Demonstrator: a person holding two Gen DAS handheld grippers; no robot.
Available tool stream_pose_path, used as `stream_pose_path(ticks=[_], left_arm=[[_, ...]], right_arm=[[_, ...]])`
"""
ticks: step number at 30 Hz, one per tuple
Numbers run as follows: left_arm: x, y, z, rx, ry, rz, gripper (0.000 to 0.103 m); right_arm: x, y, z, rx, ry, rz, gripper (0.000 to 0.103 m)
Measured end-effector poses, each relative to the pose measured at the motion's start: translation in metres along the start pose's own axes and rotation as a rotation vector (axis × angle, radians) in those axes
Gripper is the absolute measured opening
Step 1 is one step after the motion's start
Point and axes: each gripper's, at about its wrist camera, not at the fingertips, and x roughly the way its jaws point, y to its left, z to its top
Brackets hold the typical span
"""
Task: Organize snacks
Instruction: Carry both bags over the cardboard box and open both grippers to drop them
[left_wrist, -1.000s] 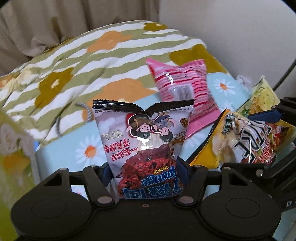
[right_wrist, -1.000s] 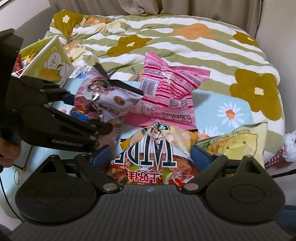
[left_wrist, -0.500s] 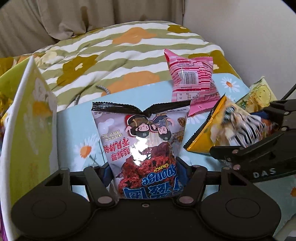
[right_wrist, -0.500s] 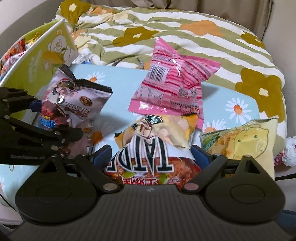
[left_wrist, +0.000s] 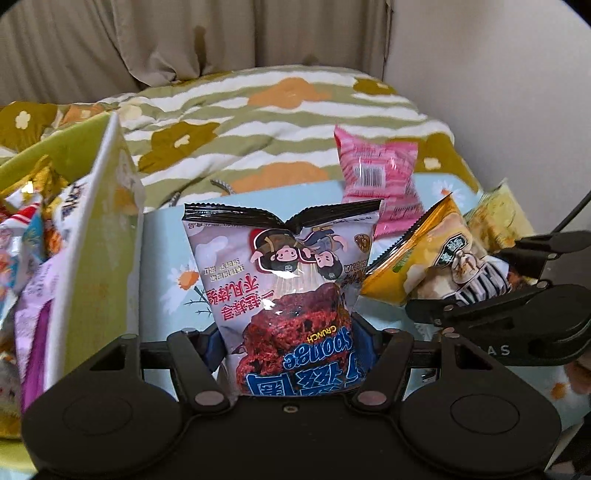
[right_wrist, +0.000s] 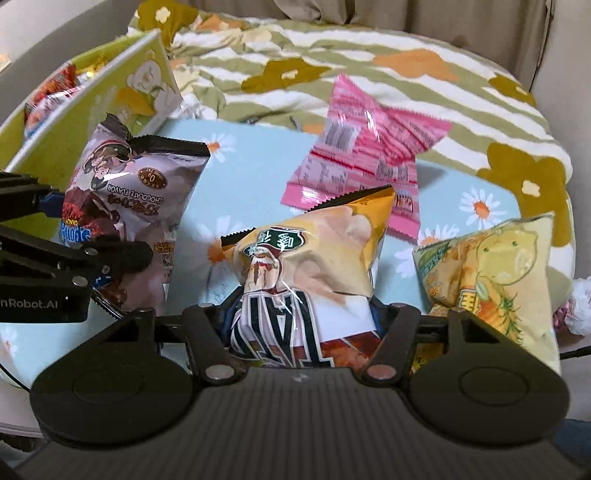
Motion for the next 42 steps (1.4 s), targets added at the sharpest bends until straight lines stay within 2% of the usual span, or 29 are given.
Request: stream_pose_path(ticks=[3, 10, 16, 23, 30, 35, 39, 40, 42], left_arm=[[-0.024, -0.001, 0.002, -0.024, -0.043, 0.007, 0.07], [-0.084, 0.014, 0.003, -0.103, -0.149, 0.08, 0.07], [-0.126, 0.055, 0.001, -0.182, -0.221, 0.146, 0.07], [-0.161, 0.12, 0.002, -0.232, -0.263, 0.205, 0.07], [-0.173, 0.188, 0.005, -0.283, -0.245, 0.219, 0.07], [-0.165, 0.234, 0.006, -0.307, -0.211, 0.178, 0.07], [-0.149, 0.257, 0.007, -0.296, -0.176, 0.134, 0.07], [-0.145, 0.261, 0.007, -0.296, -0.168, 0.122, 0.073], [-0.136, 0.271, 0.007, -0.295, -0.153, 0.089, 0.089]], right_arm=[[-0.018, 0.004, 0.005, 0.002, -0.04, 0.015, 0.077], [-0.061, 0.016, 0.032, -0.006, -0.15, 0.077, 0.077], [-0.09, 0.043, 0.059, -0.022, -0.232, 0.141, 0.077], [-0.108, 0.094, 0.093, -0.019, -0.304, 0.198, 0.077], [-0.105, 0.151, 0.129, -0.003, -0.325, 0.228, 0.077], [-0.094, 0.185, 0.146, 0.026, -0.318, 0.23, 0.077], [-0.083, 0.211, 0.155, 0.048, -0.308, 0.213, 0.077], [-0.079, 0.217, 0.157, 0.053, -0.305, 0.206, 0.077], [-0.073, 0.226, 0.158, 0.067, -0.299, 0.192, 0.077]])
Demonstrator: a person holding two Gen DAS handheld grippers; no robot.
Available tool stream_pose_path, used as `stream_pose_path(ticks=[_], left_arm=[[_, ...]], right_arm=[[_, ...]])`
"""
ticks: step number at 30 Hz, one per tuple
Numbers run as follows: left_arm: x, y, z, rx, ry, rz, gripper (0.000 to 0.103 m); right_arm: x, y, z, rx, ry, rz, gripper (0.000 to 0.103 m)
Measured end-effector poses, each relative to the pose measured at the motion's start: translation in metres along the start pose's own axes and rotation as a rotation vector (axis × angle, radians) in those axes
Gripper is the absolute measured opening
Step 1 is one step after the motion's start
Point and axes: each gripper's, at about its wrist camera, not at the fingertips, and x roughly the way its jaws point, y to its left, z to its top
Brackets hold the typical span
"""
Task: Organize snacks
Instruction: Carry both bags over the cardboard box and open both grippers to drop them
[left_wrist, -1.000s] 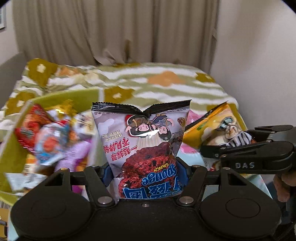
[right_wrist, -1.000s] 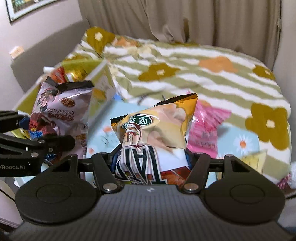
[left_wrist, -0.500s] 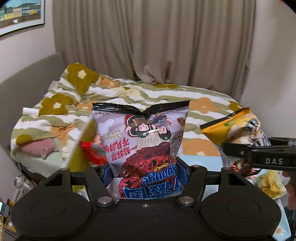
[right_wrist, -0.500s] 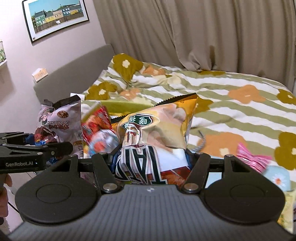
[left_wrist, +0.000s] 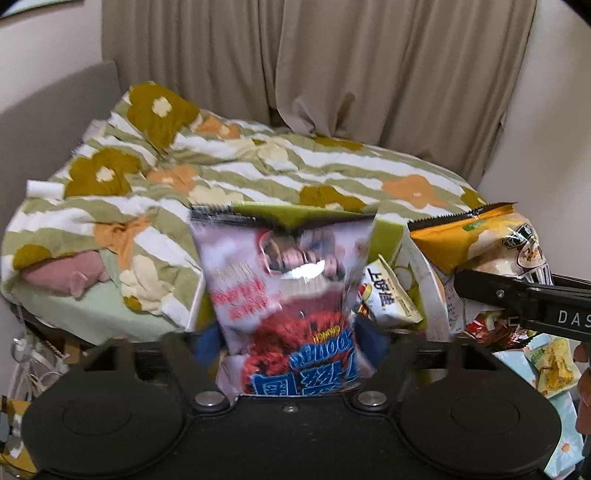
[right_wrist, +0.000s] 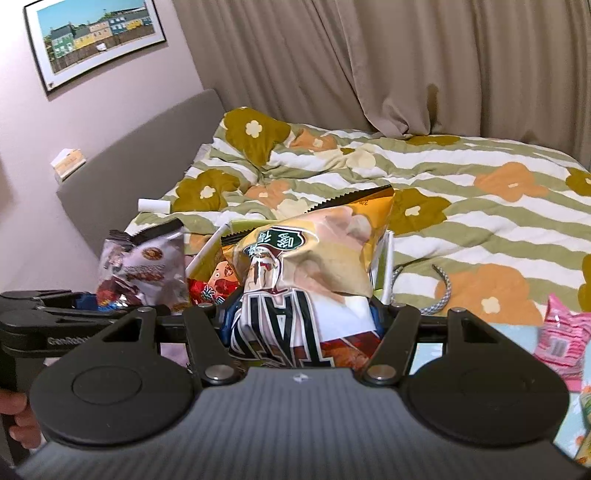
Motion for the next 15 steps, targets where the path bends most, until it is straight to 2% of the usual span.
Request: stream_pose_path(ticks=[1, 2, 10, 15], left_arm=[[0.002, 0.003, -0.001, 0.002, -0.005, -0.016, 0.098], [0.001, 0.005, -0.003, 0.007, -0.011, -0.024, 0.102], [-0.008, 0.018, -0.013, 0.066, -0.021, -0.052, 0.103], [-0.006, 0.027, -0.012, 0.063, -0.028, -0.034, 0.103]], right_arm=[[0.004, 0.004, 0.0, 0.006, 0.002, -0.009, 0.077], [0.008, 0.007, 0.0, 0.012, 0.003, -0.019, 0.077], [0.019, 0.021, -0.006, 0.07, 0.004, -0.09, 0.077], [0.025, 0.028, -0.001, 0.076, 0.01, -0.121, 0.078]])
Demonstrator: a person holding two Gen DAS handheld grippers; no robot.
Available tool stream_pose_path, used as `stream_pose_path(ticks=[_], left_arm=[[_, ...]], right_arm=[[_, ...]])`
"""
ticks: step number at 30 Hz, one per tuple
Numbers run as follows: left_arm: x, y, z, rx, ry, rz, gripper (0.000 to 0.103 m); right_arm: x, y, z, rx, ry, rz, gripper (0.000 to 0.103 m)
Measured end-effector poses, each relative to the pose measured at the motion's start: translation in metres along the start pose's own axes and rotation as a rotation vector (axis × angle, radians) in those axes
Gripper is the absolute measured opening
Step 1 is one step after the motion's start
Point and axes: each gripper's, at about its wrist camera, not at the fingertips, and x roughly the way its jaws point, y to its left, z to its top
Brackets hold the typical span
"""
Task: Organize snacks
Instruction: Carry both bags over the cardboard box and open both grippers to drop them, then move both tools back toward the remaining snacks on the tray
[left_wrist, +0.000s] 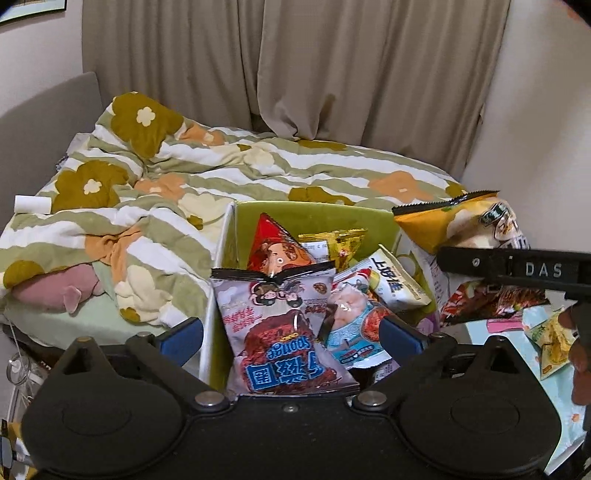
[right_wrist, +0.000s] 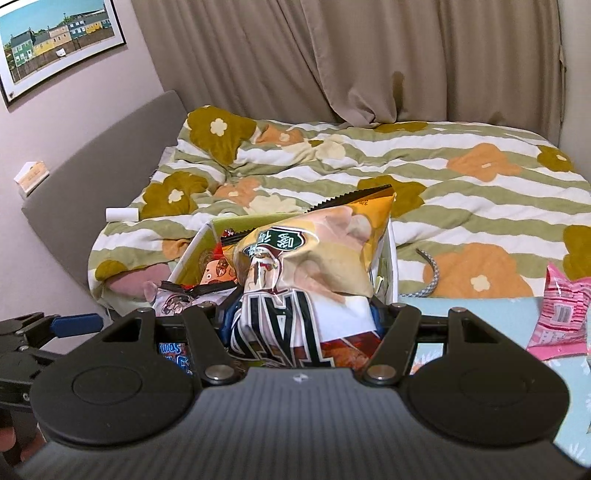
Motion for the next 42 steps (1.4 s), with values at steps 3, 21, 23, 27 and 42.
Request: stream_pose_path(ticks=[3, 21, 23, 27, 42], left_arm=[[0.003, 0.002, 0.002, -0.011, 0.001, 0.024, 0.103], [0.017, -0.003, 0.003, -0.028, 0.023, 0.095, 0.103], [0.015, -0.004, 0.003, -0.025, 0.019, 0.095, 0.103], [0.011, -0.007, 0.005, -0.016, 0.012, 0.097, 0.103], [-0.026, -0.027, 0.004, 0.041, -0.047, 0.07, 0.103]], right_arm=[[0.006, 0.003, 0.005, -0.015, 0.009, -0.002, 0.079], [0.052, -0.009, 0.011, 0.006, 0.016, 0.048, 0.103], [0.049, -0.009, 0.009, -0.002, 0.008, 0.044, 0.103], [0.041, -0.009, 0.007, -0.004, -0.01, 0.048, 0.103], [-0.021, -0.004, -0.006, -0.003, -0.099, -0.007, 0.103]])
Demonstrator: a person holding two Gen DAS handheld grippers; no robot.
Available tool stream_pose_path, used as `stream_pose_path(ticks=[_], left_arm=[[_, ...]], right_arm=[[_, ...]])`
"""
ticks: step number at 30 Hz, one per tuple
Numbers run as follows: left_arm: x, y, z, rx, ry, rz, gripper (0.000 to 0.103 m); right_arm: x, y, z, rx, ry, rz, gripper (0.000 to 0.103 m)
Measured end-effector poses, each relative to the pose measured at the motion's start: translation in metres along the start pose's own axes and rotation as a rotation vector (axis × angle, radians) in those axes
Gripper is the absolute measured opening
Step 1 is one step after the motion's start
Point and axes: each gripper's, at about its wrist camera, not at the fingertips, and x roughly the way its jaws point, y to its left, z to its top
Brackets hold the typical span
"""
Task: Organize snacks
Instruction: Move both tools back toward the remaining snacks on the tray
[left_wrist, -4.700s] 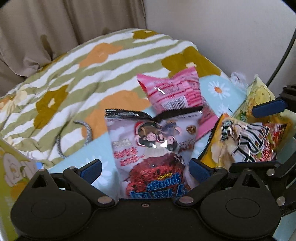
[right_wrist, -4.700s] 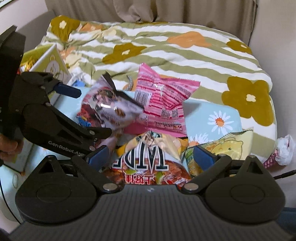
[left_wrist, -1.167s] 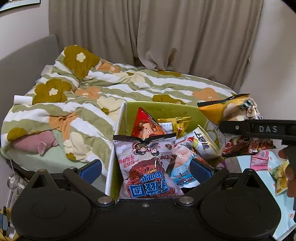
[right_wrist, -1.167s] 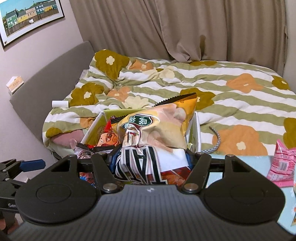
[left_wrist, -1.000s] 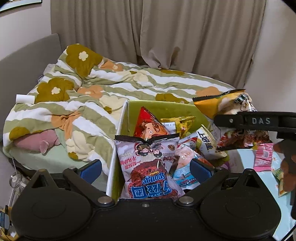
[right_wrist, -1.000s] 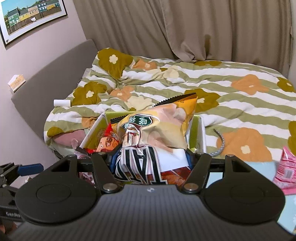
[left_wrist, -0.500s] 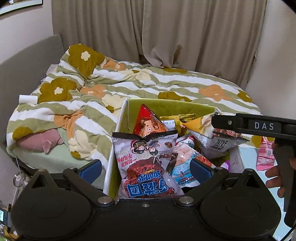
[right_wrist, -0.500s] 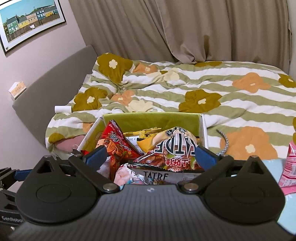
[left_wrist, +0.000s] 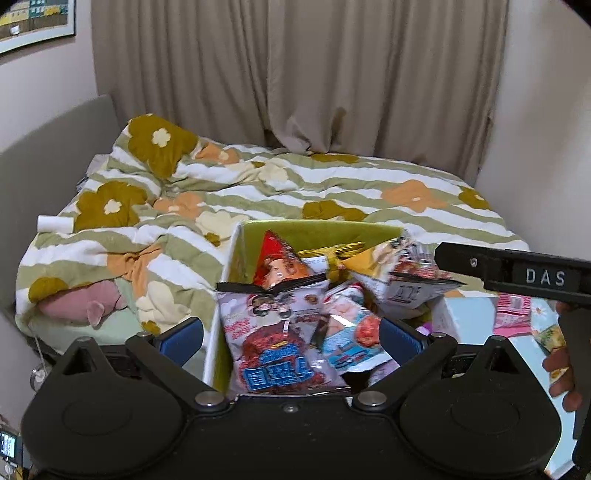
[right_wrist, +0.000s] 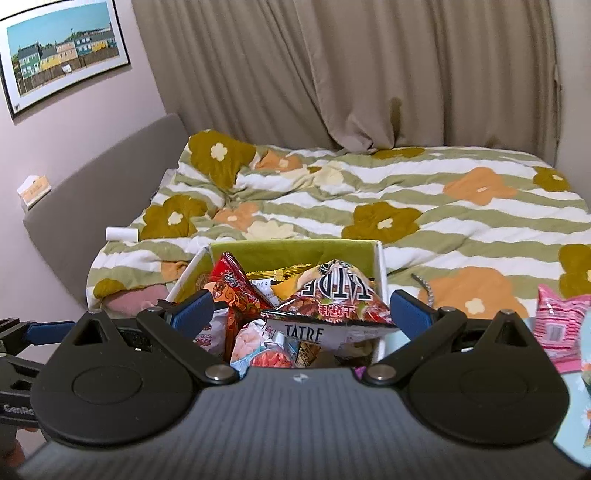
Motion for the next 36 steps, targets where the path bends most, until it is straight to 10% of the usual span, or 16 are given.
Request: stream_pose_path(ticks=[14, 36], left_arm=[[-0.005, -0.073, 0.011, 0.138, -0.038, -0.129, 0.103], [0.107, -0.283, 0.026, 0.233, 0.086, -0.256, 0.103]], right_arm=[[-0.078, -0.04, -0.013, 0.077, -0.083, -0.133, 0.103], [-0.114, -0.268, -0.065, 0.191, 0.042, -0.379, 0.103]])
